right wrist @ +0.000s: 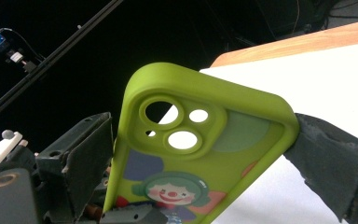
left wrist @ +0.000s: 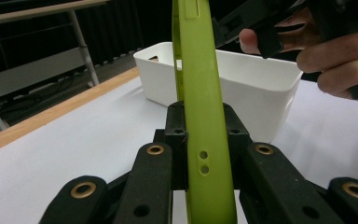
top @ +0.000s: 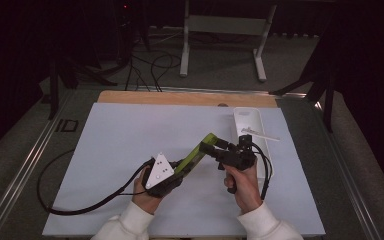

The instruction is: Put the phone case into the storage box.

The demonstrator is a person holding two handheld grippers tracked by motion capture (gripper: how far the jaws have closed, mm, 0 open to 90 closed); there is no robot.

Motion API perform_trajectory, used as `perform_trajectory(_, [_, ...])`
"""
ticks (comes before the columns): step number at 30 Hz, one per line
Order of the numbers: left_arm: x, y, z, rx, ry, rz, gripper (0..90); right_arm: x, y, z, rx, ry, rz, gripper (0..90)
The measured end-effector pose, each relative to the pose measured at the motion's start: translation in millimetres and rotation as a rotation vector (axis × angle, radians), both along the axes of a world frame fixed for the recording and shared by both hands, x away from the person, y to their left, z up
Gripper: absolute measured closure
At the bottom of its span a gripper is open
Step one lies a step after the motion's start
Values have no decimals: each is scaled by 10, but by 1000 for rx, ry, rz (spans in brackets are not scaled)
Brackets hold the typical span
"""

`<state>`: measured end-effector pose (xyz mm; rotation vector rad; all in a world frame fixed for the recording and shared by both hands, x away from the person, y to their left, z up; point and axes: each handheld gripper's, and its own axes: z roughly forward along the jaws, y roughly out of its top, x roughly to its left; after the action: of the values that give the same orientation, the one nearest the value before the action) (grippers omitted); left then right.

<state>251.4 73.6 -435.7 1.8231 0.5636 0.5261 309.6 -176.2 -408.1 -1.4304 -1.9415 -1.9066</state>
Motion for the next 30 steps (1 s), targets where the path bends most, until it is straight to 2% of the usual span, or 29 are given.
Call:
perform_trajectory(10, [-6,-8,-10,-11,-5,11,788,8,9,-3,17,12,-8,77])
perform_trajectory(20, [-15,-55,-83,-26,26,-29,789,16,7,-8,39,38,-32,103])
perform_trajectory(24, [-7,-67,-108,-11,41,-41,789,7,-9,0,24,29,-30,128])
perform_trajectory(30, [13,-85,-147,19,67,-46,787,-24,2,23,-36,-9,-34,137])
